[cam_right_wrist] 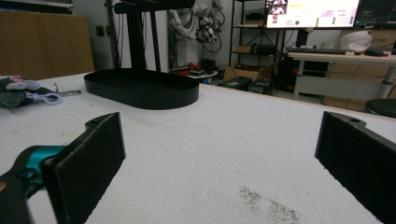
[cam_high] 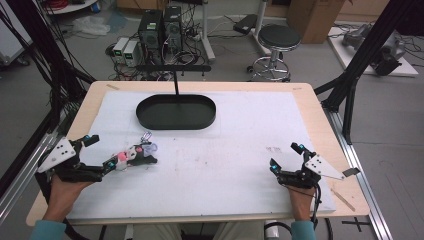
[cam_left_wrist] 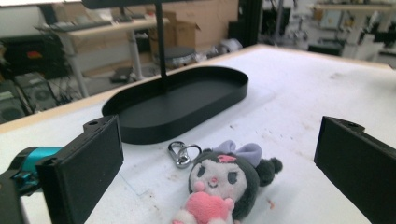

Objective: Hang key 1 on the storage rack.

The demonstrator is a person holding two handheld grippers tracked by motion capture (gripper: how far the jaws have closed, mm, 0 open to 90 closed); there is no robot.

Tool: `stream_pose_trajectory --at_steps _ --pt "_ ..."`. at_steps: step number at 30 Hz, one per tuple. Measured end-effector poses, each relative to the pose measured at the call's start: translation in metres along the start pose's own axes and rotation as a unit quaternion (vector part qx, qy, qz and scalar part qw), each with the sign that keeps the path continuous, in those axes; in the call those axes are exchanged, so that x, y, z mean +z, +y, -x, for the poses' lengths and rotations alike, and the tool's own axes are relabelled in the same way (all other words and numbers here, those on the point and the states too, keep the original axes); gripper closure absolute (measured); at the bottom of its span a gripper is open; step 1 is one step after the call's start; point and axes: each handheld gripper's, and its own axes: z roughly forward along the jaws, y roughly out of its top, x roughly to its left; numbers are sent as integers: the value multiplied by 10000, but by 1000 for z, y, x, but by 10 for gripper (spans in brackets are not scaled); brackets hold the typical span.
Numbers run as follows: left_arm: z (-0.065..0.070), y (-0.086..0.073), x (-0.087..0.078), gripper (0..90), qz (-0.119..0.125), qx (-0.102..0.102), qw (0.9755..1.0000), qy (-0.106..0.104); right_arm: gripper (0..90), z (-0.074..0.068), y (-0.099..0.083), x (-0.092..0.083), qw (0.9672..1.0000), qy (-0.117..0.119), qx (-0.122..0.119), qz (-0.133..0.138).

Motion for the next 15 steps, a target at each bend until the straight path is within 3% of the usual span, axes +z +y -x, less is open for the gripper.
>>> stream_pose_trajectory --at_steps 4,8,10,14,15 --pt "-7 10 3 17 -537 -15 9984 -171 7 0 0 0 10000 -2 -13 6" --pt "-9 15 6 17 -732 46 9969 -301 7 0 0 0 10000 1 6 5" --pt "-13 18 9 17 -898 17 9950 -440 7 0 0 0 10000 -1 6 5" --pt "-14 19 13 17 -1143 142 9924 -435 7 0 0 0 10000 -13 13 32" --pt "-16 20 16 17 -1326 184 9897 -507 7 0 0 0 10000 -14 8 40"
